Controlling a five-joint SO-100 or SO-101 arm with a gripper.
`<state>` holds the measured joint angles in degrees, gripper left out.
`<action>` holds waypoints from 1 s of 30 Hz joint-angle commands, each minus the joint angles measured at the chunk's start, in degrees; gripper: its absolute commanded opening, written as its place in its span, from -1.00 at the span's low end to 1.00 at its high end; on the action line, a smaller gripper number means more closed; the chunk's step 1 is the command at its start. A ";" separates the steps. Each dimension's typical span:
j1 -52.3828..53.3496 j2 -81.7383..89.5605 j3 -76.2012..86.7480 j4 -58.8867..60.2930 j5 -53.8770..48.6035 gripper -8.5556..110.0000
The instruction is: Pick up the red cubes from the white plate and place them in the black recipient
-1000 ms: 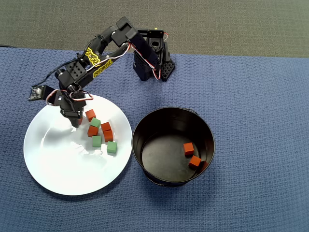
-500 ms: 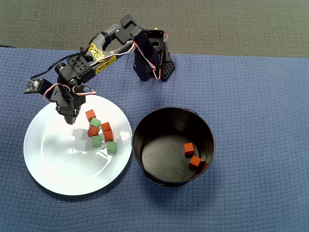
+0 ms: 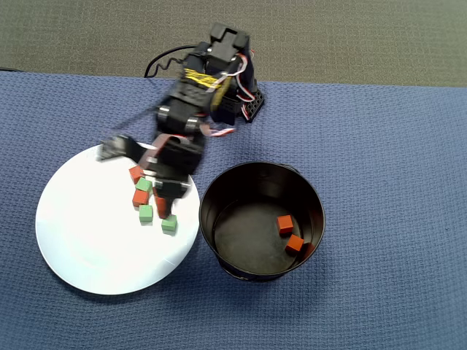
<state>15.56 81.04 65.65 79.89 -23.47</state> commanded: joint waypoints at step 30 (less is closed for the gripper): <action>32.17 6.15 16.35 -8.26 -26.28 -0.42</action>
<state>42.54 87.45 77.87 78.66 -40.96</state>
